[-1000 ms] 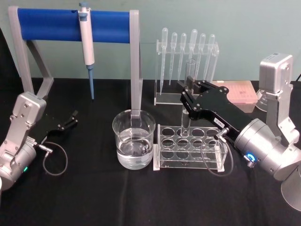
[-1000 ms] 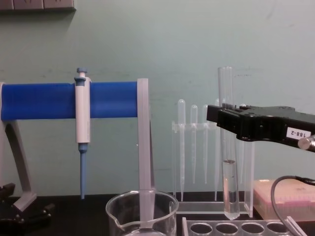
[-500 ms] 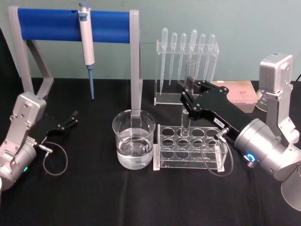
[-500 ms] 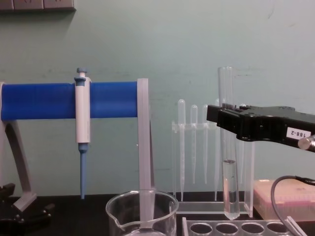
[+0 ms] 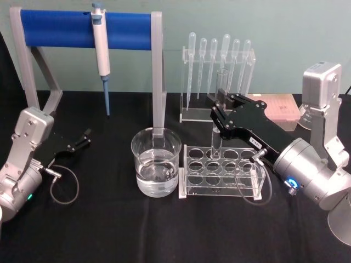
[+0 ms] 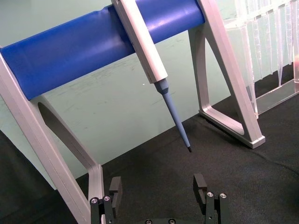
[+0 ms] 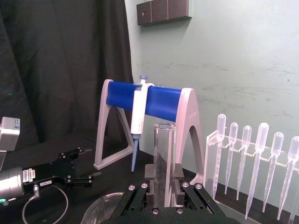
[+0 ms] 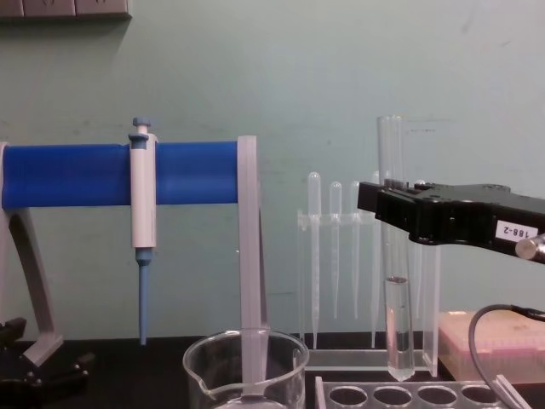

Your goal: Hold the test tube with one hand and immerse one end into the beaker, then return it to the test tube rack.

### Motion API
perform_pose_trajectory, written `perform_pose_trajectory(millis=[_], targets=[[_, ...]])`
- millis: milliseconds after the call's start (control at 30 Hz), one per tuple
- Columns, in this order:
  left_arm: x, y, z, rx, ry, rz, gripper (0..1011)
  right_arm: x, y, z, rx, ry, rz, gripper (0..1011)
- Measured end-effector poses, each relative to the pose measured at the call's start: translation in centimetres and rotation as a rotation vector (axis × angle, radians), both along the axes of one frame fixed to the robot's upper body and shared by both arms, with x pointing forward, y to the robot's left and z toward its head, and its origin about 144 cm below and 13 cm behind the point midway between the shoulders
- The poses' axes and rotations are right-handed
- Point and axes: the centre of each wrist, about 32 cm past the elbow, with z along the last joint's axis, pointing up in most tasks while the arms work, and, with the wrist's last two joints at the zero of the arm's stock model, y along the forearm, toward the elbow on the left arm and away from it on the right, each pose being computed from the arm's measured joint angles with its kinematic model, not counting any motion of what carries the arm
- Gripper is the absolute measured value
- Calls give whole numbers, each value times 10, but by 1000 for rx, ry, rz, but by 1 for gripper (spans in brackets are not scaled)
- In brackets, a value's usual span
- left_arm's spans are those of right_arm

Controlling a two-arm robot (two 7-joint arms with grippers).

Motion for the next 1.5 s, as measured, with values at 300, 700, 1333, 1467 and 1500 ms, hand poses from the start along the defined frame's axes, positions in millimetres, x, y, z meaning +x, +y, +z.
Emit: perform_pose_trajectory(millis=[300, 700, 1333, 1467, 1500], targets=[[0, 0, 0, 0, 0, 0, 1000, 0, 0, 0, 0, 0, 0, 233], [0, 0, 0, 0, 0, 0, 1000, 0, 0, 0, 0, 0, 0, 233], [0, 0, 0, 0, 0, 0, 1000, 10, 20, 15, 25, -20, 72, 233], [0, 0, 0, 0, 0, 0, 1000, 18, 37, 15, 35, -17, 113, 233], [0, 0, 0, 0, 0, 0, 1000, 22, 44, 13, 37, -16, 126, 233]])
